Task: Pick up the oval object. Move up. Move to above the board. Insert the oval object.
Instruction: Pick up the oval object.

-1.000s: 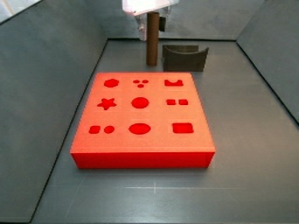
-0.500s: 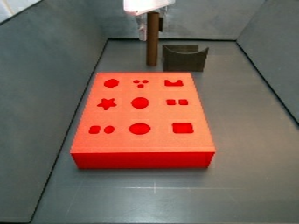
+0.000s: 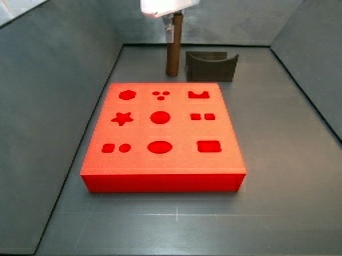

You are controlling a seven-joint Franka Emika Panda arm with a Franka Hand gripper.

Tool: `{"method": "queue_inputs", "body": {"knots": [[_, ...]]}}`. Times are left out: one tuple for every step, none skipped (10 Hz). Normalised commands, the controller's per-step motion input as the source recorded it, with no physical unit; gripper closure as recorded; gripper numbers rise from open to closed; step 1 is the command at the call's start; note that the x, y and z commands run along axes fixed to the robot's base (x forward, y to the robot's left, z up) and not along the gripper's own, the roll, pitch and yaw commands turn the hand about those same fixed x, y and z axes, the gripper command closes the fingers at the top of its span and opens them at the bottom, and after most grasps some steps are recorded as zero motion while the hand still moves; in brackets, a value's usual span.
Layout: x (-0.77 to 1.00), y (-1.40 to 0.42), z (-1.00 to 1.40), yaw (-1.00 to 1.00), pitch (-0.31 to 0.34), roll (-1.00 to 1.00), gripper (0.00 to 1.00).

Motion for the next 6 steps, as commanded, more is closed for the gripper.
{"method": "queue_inputs", "body": {"knots": [[0.0,0.0,0.0,0.0,0.0,0.0,1.0],[0.0,0.0,0.0,0.0,0.0,0.0,1.0],[0.0,0.0,0.0,0.0,0.0,0.0,1.0],[0.0,0.0,0.0,0.0,0.0,0.0,1.0],[0.0,0.0,0.0,0.0,0.0,0.0,1.0],[0.0,0.0,0.0,0.0,0.0,0.0,1.0]]}}
